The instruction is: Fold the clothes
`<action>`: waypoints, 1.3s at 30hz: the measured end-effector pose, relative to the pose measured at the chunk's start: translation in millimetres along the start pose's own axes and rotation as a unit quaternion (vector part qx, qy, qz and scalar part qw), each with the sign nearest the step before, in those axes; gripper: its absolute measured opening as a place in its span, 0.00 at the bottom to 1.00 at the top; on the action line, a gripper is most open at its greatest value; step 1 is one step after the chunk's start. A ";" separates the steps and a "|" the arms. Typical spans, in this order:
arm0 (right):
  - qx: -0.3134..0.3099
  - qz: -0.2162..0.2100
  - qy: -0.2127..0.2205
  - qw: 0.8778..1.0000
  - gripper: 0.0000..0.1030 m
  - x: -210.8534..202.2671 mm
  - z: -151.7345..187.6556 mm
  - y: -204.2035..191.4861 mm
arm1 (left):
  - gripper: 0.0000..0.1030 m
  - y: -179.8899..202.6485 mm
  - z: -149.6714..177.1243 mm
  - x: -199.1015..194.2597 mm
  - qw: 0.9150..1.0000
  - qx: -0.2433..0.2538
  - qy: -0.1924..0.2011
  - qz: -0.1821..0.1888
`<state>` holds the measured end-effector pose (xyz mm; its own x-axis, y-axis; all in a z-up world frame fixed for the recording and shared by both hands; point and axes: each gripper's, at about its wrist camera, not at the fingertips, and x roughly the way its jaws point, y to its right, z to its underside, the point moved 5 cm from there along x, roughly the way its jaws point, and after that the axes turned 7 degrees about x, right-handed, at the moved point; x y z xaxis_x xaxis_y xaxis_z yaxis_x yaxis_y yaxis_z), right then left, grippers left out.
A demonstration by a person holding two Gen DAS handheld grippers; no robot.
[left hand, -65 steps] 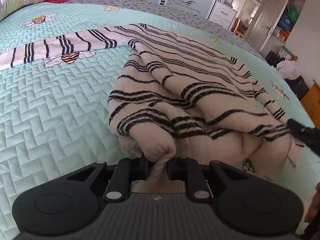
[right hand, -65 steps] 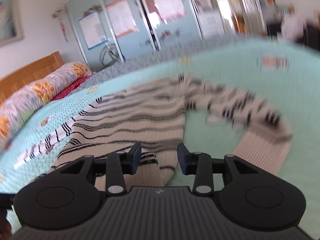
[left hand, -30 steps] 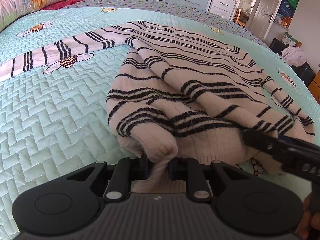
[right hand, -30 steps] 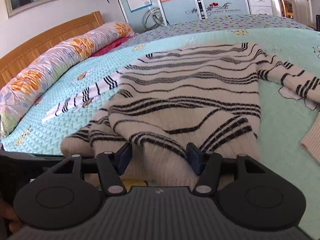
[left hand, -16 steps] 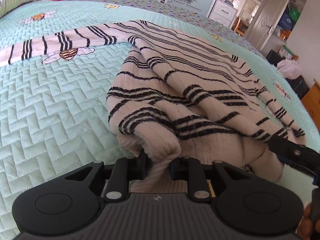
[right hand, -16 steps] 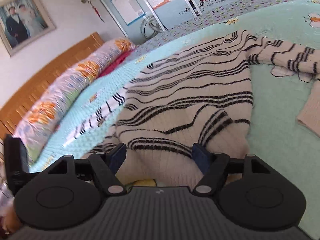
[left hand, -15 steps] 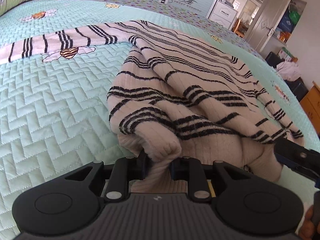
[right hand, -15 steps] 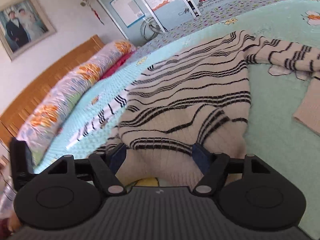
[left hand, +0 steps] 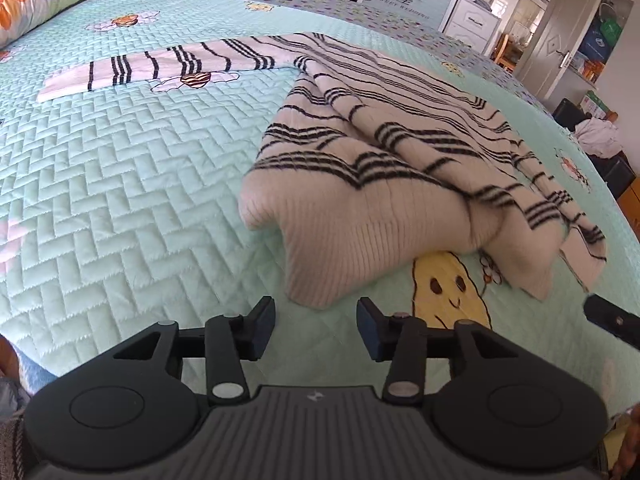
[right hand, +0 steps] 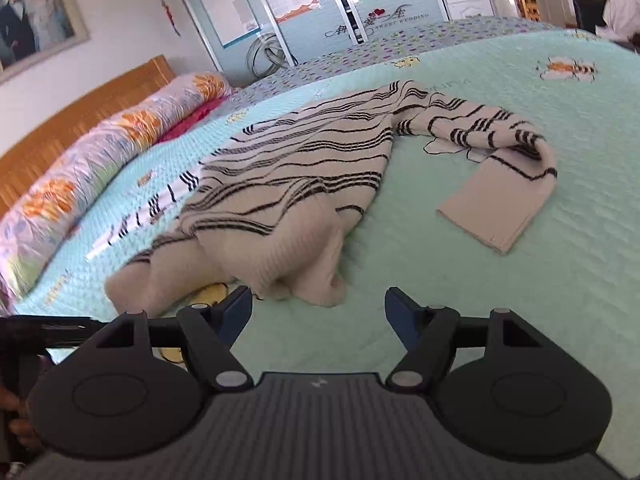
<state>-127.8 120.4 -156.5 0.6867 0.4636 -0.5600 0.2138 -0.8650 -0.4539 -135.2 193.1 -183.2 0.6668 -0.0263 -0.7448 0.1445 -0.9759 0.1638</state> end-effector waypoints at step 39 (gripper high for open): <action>0.267 -0.257 0.206 0.906 0.83 -12.9 -201.1 0.4 | 0.60 20.0 -137.0 -34.5 0.975 -0.025 0.204 0.086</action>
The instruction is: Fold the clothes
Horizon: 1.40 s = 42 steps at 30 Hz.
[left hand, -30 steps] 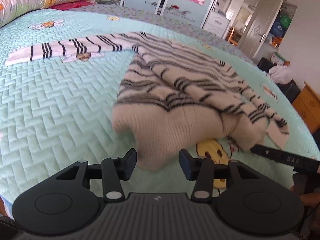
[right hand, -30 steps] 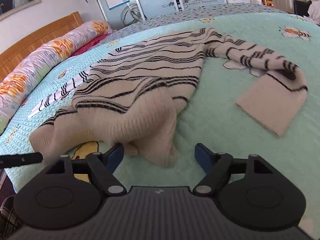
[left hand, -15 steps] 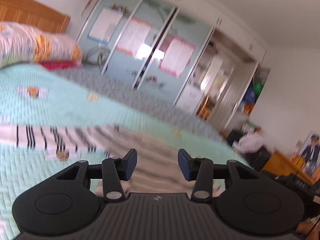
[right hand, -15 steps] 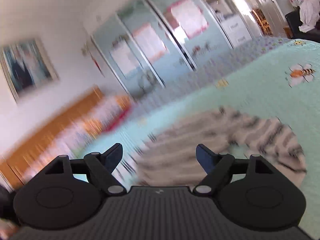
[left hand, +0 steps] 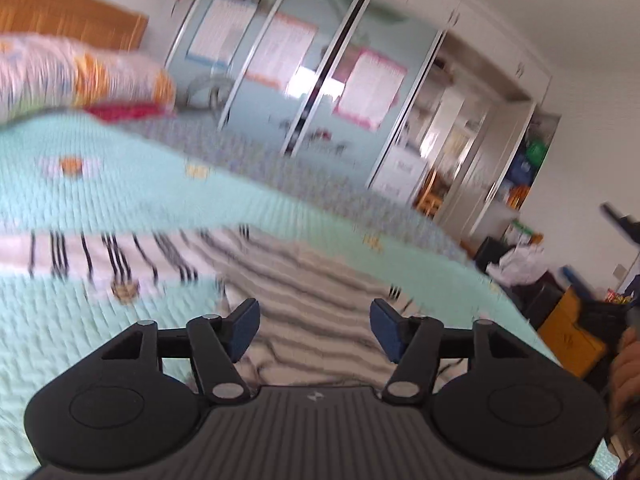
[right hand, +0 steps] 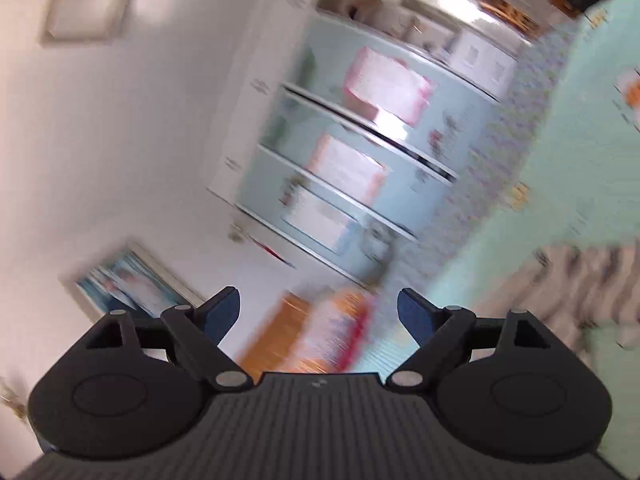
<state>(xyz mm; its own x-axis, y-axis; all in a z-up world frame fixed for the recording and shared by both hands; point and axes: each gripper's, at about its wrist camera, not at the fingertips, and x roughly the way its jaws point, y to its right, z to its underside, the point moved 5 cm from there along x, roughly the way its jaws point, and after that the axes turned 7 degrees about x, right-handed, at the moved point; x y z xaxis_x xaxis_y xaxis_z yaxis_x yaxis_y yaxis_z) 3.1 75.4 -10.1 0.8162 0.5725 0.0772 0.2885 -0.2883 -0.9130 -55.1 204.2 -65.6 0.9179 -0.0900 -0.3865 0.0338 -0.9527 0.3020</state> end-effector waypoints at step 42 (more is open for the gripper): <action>-0.344 0.316 -0.210 0.859 0.08 142.3 65.5 148.3 | 0.65 -74.6 52.7 114.7 0.965 0.011 -0.231 -0.127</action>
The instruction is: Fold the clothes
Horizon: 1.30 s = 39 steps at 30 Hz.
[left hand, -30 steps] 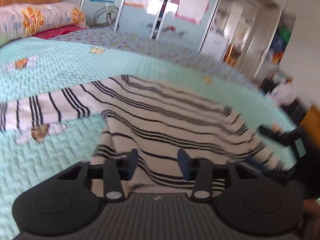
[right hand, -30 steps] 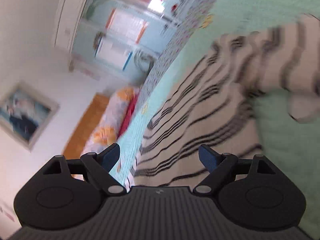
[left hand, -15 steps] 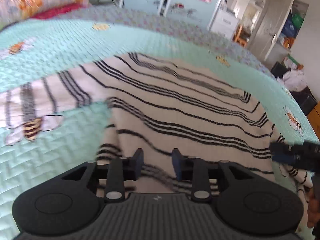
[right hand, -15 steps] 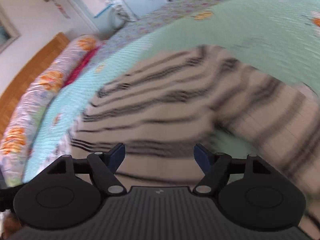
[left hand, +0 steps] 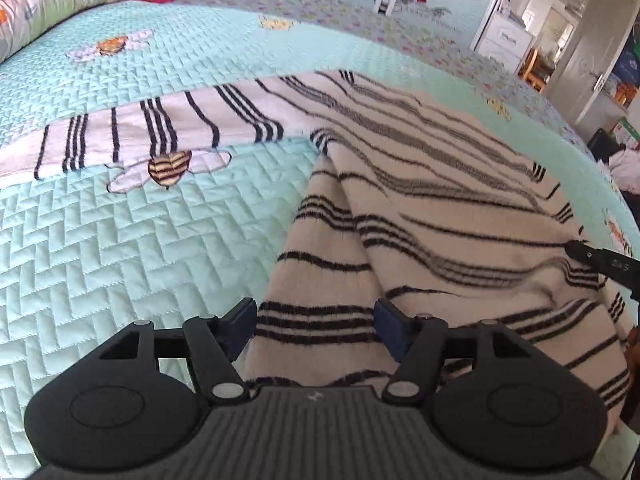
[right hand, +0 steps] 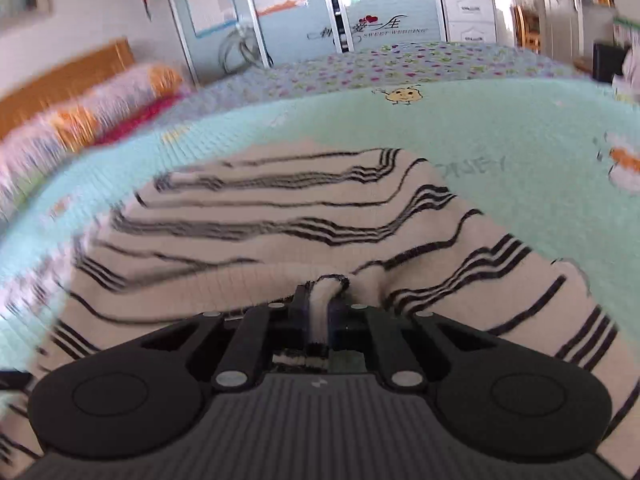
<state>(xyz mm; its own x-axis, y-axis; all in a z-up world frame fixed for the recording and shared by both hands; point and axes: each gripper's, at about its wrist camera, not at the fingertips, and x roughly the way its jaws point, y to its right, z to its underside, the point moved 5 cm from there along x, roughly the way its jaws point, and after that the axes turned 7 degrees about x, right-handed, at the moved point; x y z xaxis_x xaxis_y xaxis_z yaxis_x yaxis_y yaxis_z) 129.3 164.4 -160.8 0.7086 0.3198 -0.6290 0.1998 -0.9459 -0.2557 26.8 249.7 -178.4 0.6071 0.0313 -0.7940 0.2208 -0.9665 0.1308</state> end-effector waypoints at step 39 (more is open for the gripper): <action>-0.056 -0.108 -0.056 0.991 0.45 -138.3 131.6 -64.5 | 0.56 -52.0 47.8 -95.2 0.990 -0.082 0.111 0.027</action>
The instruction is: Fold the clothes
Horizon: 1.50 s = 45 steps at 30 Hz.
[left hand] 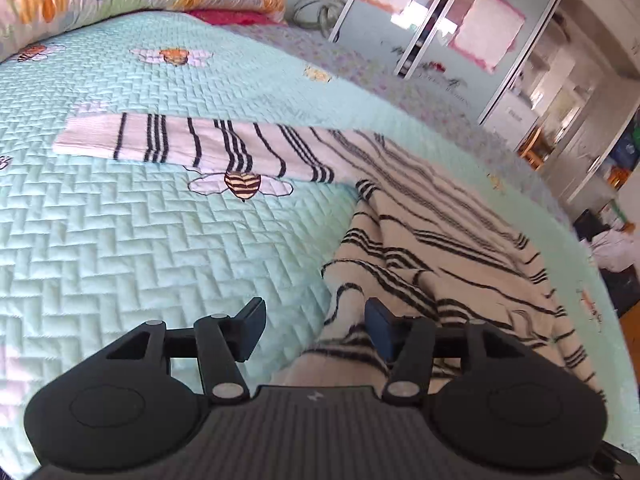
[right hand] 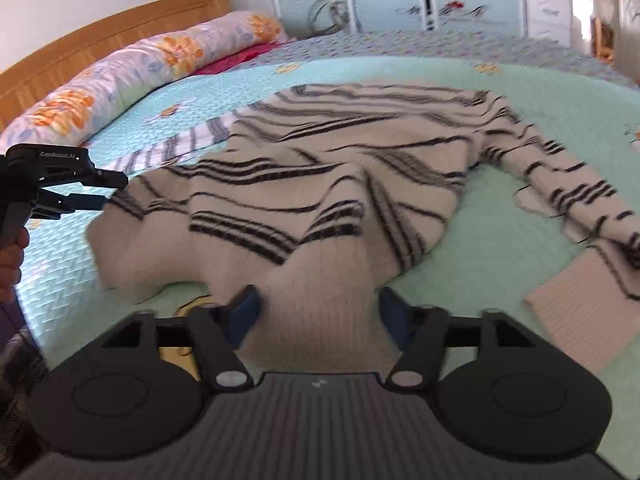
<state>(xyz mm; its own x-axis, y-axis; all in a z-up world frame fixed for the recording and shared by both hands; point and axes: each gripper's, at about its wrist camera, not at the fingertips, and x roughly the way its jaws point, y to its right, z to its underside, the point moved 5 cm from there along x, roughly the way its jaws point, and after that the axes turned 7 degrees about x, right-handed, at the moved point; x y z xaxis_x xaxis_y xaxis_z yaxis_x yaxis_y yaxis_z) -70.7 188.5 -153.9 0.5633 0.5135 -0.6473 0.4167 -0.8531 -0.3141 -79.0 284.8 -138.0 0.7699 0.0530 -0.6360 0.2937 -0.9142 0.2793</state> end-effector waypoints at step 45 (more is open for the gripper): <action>0.365 -0.168 0.075 0.913 0.13 -27.8 -68.4 68.0 | 0.18 86.1 -71.8 15.7 0.976 0.210 0.045 0.043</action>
<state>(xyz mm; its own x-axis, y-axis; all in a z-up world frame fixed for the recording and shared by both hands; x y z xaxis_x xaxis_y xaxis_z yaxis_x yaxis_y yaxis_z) -9.3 122.6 -109.8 0.6058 0.7172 -0.3444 0.0283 -0.4520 -0.8916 -0.9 235.8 -72.3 0.8331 -0.0129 -0.5530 -0.0169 -0.9999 -0.0021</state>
